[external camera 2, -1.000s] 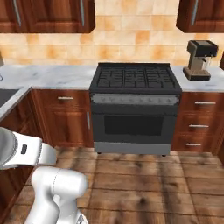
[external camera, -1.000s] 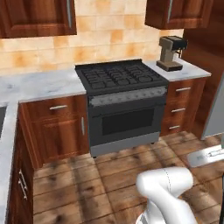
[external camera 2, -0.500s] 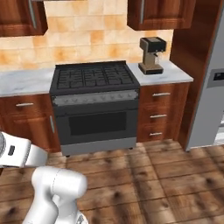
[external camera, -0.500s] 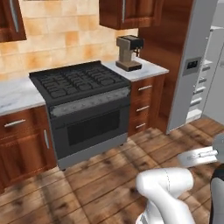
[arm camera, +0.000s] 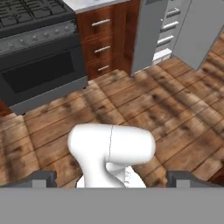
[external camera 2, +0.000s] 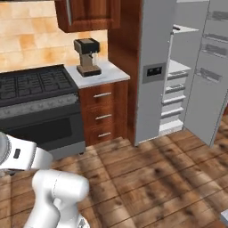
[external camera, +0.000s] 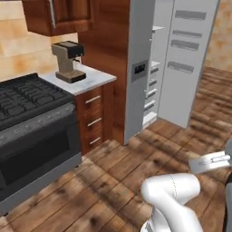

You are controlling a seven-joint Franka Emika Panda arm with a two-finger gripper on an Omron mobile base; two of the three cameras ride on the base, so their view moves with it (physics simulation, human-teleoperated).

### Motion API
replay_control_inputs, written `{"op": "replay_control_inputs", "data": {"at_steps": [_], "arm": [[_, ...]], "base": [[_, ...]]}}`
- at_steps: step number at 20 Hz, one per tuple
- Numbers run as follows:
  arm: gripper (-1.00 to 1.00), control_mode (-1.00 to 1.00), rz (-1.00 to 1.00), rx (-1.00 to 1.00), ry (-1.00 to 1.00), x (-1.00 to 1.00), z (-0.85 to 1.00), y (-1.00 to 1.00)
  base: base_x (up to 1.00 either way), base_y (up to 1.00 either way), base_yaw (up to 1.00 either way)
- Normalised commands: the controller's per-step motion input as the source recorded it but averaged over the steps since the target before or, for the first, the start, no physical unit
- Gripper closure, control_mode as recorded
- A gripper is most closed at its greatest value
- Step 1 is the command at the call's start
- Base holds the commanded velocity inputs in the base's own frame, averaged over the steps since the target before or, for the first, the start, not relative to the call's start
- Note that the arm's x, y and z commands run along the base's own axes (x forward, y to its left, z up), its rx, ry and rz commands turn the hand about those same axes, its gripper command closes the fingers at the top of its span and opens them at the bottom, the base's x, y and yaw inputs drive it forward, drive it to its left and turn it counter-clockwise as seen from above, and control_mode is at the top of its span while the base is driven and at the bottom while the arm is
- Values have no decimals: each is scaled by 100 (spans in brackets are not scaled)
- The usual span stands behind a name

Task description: Retrieve the sausage and cheese from the fridge and place them on the cutting board on the counter.

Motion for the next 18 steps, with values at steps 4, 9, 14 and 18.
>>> {"op": "replay_control_inputs", "data": {"at_steps": [4, 9, 14, 18], "arm": [[-100, 100, 0, 0, 0, 0, 0, 0], [-100, 100, 0, 0, 0, 0, 0, 0], [-100, 100, 0, 0, 0, 0, 0, 0], [-100, 100, 0, 0, 0, 0, 0, 0]], "base": [[47, -5, -62], [88, 0, -41], [100, -1, -22], [100, -7, -13]]}}
